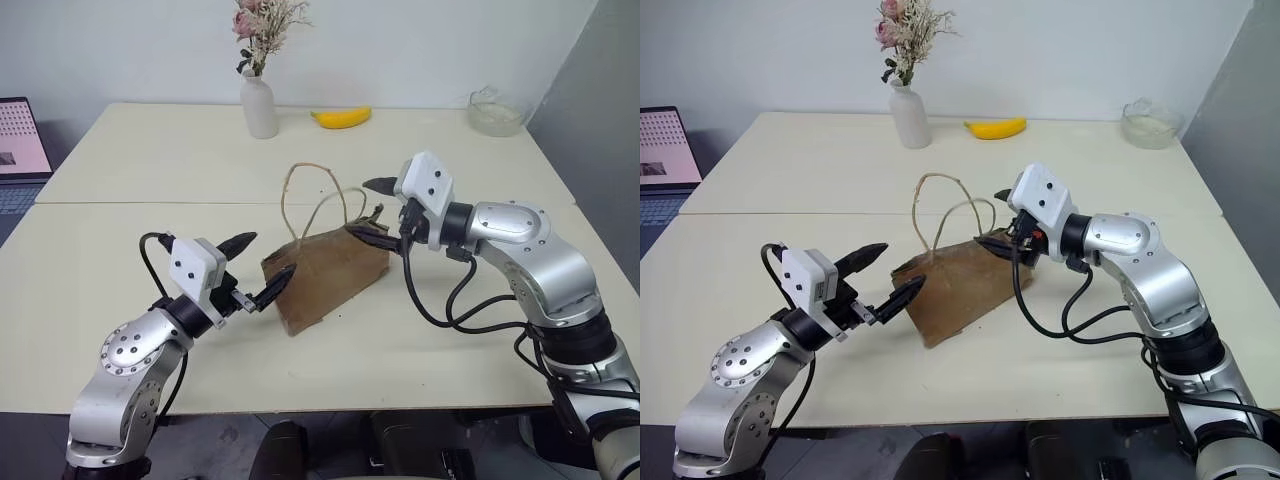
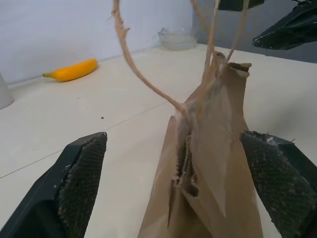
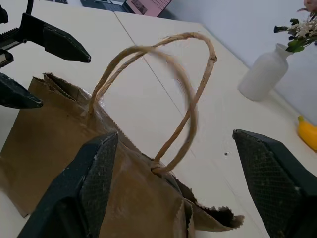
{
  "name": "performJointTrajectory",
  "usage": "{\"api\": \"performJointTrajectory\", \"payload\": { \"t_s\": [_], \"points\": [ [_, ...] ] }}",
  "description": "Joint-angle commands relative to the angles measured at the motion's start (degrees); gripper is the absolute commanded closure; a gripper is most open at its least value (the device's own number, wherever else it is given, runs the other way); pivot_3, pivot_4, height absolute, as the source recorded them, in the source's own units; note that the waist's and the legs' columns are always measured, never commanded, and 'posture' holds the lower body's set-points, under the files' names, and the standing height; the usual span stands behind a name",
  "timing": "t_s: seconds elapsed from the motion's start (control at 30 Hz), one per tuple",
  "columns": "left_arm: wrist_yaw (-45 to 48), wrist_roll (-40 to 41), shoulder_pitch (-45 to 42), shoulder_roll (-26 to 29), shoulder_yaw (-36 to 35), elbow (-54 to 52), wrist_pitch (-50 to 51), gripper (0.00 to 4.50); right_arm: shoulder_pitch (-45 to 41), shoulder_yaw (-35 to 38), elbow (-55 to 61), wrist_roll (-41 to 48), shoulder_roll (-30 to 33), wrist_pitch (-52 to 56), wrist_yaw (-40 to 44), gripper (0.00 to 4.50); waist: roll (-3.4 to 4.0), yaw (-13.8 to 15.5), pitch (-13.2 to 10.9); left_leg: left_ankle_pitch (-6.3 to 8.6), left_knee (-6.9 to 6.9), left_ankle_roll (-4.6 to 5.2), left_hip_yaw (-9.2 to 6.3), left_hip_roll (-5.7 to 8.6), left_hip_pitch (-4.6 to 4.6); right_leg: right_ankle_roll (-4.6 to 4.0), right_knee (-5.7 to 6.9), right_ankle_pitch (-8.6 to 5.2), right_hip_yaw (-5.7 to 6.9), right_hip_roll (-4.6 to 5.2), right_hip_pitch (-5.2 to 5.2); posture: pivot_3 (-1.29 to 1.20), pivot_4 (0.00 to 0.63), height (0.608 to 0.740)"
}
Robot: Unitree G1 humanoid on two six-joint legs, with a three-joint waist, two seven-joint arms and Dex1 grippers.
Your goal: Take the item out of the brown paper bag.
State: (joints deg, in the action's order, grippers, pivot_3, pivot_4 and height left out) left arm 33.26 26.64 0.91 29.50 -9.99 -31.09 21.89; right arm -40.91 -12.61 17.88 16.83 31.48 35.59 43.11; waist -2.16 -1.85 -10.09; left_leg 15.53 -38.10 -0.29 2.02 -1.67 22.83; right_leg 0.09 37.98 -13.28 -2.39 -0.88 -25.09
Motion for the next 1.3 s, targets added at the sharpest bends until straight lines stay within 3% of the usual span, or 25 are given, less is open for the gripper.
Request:
{"api": "performJointTrajectory", "payload": {
  "t_s": [0.03,0.3,0.7,0.8,0.97,1.2,1.3],
  "points": [
    [0.2,0.4,0.3,0.1,-0.4,-1.5,-1.1,0.0,-0.9,2.0,0.2,0.9,-0.3,-0.5,0.8,0.65,0.0,0.0,0.0,0.0,0.0,0.0,-0.01,0.0,0.0,0.0,0.0,0.0,0.01,0.0,0.0,0.0,0.15,0.74],
    [0.7,3.5,0.8,1.2,-2.0,-2.7,1.1,0.0,0.9,6.1,3.8,10.3,4.6,3.8,9.8,0.65,-0.01,0.1,0.0,0.0,-0.02,0.0,-0.02,0.0,0.01,0.0,-0.01,0.0,0.02,0.01,0.02,0.0,0.15,0.74],
    [2.7,4.6,-2.8,5.0,0.3,0.6,6.8,0.0,2.3,10.2,9.4,19.7,6.2,10.5,9.8,0.65,-0.01,0.1,0.0,0.0,-0.06,0.0,-0.05,0.01,-0.03,0.0,0.05,0.0,0.05,-0.01,0.04,0.0,0.15,0.74],
    [4.5,3.1,-5.0,6.1,2.3,3.3,6.4,0.59,3.0,10.5,11.1,21.7,7.7,12.1,10.5,0.61,-0.01,0.1,0.0,0.0,-0.06,0.0,-0.04,0.02,-0.02,0.0,0.03,0.0,0.04,-0.01,0.05,0.0,0.15,0.74],
    [8.9,0.0,-11.0,7.3,6.9,9.7,4.1,2.19,5.8,12.1,14.5,24.6,11.6,14.3,10.5,0.61,-0.02,0.3,0.0,0.0,-0.06,0.0,-0.05,0.04,0.0,0.0,0.01,0.0,0.06,-0.01,0.05,0.0,0.15,0.74],
    [16.7,-1.8,-17.2,8.6,9.9,16.2,1.0,4.47,6.6,17.5,13.4,17.2,6.5,7.9,-4.2,0.61,-0.03,0.0,0.0,0.0,-0.07,0.0,-0.01,0.03,-0.02,0.01,0.07,0.0,0.0,-0.02,0.03,0.0,0.15,0.74],
    [17.8,-2.3,-18.0,8.3,10.0,17.6,-0.1,4.47,6.4,18.5,13.7,18.5,4.7,8.8,-6.5,0.61,-0.03,0.1,0.0,-0.01,-0.06,-0.01,-0.03,0.01,-0.01,0.01,0.06,0.0,0.02,-0.03,0.02,0.0,0.15,0.74]
  ]
}}
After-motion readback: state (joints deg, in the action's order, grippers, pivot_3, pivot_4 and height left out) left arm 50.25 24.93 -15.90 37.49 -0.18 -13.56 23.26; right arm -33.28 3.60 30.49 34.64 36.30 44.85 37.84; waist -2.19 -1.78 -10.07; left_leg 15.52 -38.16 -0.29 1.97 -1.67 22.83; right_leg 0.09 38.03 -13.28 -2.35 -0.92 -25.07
